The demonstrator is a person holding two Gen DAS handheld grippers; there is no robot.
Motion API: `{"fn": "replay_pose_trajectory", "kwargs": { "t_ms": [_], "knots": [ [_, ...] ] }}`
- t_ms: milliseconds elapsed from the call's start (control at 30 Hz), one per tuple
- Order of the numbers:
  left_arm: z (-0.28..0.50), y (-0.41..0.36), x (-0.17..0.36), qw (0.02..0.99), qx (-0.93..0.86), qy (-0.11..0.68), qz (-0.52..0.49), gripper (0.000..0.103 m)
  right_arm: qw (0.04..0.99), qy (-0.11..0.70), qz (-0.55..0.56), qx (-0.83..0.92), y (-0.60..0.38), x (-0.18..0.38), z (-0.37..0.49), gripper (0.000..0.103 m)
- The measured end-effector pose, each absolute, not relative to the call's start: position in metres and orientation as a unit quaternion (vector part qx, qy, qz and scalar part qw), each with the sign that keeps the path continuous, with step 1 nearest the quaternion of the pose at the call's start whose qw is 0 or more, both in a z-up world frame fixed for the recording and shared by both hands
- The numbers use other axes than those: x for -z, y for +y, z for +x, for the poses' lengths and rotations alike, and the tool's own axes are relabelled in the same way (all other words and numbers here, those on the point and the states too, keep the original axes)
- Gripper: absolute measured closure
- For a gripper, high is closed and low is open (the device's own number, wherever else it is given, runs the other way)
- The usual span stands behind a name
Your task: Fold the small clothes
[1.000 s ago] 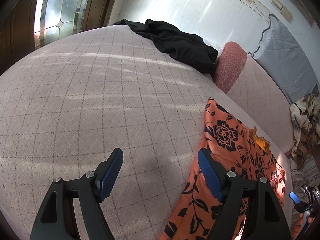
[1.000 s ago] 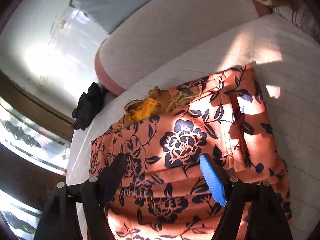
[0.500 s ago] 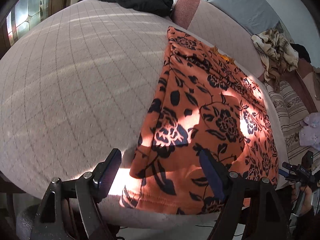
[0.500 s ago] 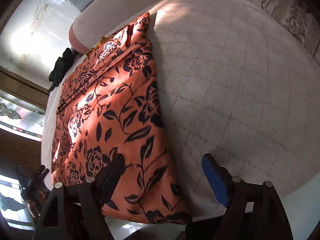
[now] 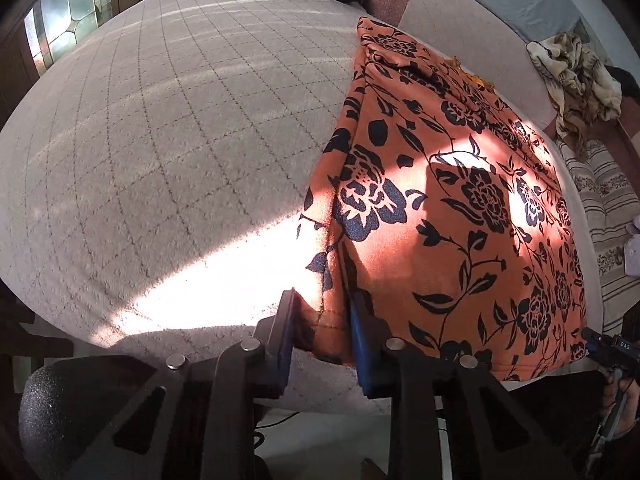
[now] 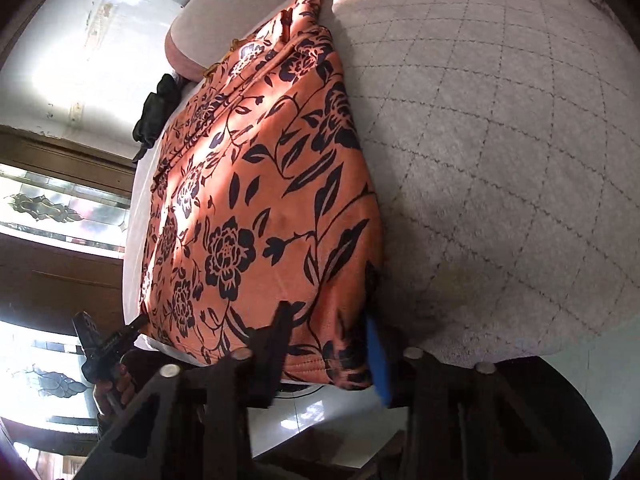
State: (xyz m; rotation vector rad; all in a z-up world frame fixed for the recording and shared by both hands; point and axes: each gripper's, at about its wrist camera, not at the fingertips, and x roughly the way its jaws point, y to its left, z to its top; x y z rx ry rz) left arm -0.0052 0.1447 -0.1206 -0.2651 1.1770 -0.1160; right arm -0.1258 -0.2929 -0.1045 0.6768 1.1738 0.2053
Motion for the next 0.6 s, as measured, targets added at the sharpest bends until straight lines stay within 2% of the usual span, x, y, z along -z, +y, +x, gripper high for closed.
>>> {"fn": "replay_pose_trajectory", "kwargs": {
  "t_ms": [100,133,167,200,233,267,300,333,367,400,433,500,600],
  "knots": [
    [-0.007,0.147,0.118,0.820,0.055,0.553,-0.135,0.081,0.782,0.545,0.291,-0.081,-0.289,0.102,-0.125,0.067],
    [-0.009,0.147,0.115,0.823,0.057,0.548,-0.135,0.080,0.784,0.542,0.293,-0.080,-0.289,0.101,-0.126,0.064],
    [-0.011,0.146,0.113,0.828,0.057,0.541,-0.136,0.076,0.786,0.536,0.296,-0.078,-0.289,0.099,-0.127,0.055],
    [-0.012,0.146,0.113,0.829,0.055,0.539,-0.137,0.056,0.790,0.529,0.300,-0.077,-0.290,0.098,-0.130,0.031],
    [-0.011,0.145,0.114,0.828,0.052,0.540,-0.138,0.029,0.795,0.523,0.300,-0.072,-0.291,0.097,-0.132,0.022],
    [-0.010,0.146,0.115,0.830,0.043,0.539,-0.139,0.025,0.795,0.523,0.300,-0.066,-0.293,0.099,-0.132,0.022],
    [-0.009,0.145,0.117,0.832,0.034,0.537,-0.137,0.026,0.791,0.528,0.303,-0.065,-0.294,0.102,-0.131,0.022],
    [-0.006,0.142,0.119,0.830,0.030,0.542,-0.127,0.031,0.790,0.529,0.303,-0.065,-0.294,0.104,-0.130,0.026],
    [-0.004,0.138,0.121,0.829,0.023,0.548,-0.105,0.067,0.792,0.531,0.295,-0.063,-0.293,0.104,-0.130,0.030],
    [-0.002,0.136,0.119,0.829,0.030,0.550,-0.093,0.091,0.792,0.533,0.290,-0.065,-0.292,0.104,-0.129,0.056],
    [-0.002,0.136,0.117,0.826,0.047,0.552,-0.106,0.094,0.788,0.535,0.295,-0.074,-0.293,0.105,-0.128,0.095],
    [-0.005,0.139,0.095,0.836,0.053,0.531,-0.131,0.094,0.785,0.534,0.303,-0.081,-0.292,0.103,-0.130,0.096],
    [-0.009,0.142,0.052,0.863,0.069,0.479,-0.143,0.094,0.809,0.483,0.321,-0.095,-0.296,0.071,-0.136,0.096]
  ]
}}
